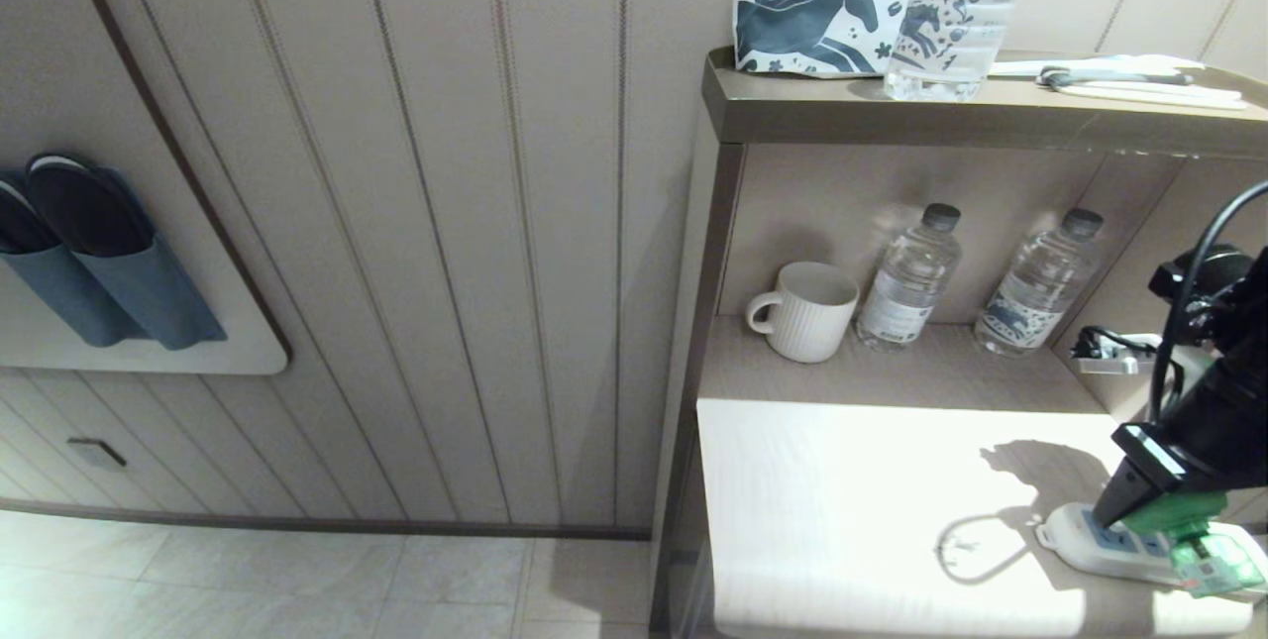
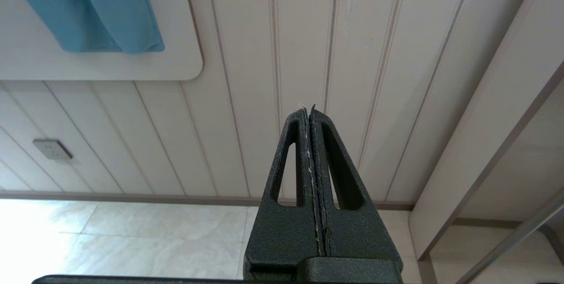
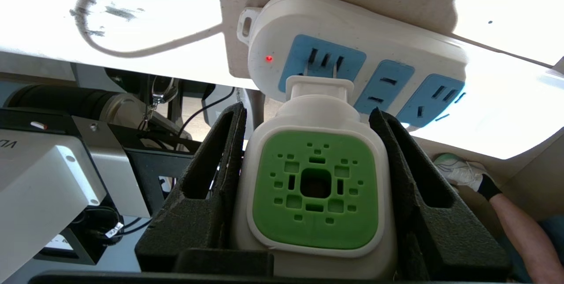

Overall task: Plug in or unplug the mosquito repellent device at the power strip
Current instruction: Insert the plug into the socket

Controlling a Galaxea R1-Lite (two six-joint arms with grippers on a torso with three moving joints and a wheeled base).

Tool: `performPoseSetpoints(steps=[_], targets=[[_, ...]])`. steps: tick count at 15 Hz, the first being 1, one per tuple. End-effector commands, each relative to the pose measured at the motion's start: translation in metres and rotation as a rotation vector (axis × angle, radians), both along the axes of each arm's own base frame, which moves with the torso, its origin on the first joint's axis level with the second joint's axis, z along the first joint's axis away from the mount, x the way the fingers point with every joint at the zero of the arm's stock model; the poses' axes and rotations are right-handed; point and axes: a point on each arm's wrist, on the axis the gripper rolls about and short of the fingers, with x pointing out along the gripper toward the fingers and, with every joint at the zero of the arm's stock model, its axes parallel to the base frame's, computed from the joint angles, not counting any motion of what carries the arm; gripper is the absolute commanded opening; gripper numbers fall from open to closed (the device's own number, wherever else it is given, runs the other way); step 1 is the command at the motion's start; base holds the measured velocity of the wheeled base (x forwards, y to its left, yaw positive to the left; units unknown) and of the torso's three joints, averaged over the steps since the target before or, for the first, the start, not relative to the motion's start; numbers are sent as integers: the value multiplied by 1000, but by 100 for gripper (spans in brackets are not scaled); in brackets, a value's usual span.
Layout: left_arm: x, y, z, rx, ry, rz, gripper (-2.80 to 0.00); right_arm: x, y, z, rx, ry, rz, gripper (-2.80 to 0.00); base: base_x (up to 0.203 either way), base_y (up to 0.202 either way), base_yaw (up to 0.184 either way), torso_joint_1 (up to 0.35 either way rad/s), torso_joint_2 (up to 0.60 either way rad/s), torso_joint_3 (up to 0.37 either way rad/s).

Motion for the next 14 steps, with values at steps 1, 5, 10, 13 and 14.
performPoseSetpoints(steps=[1, 5, 10, 13, 14], targets=[[0, 0, 0, 1, 0, 0, -280, -1, 0, 1, 1, 0, 1, -280, 0, 0, 0, 0, 0, 0], [0, 0, 0, 1, 0, 0, -280, -2, -1, 0, 2, 6, -3, -280, 0, 0, 0, 0, 0, 0], [0, 0, 0, 2, 2, 0, -280, -10, 1, 9, -1, -22, -24, -280, 0, 0, 0, 0, 0, 0], [0, 0, 0, 2, 2, 0, -280, -11, 1, 10, 5, -26, -42, -280, 0, 0, 0, 0, 0, 0], [0, 0, 0, 2, 2, 0, -280, -11, 1, 9, 9, -25, -47, -280, 0, 0, 0, 0, 0, 0]])
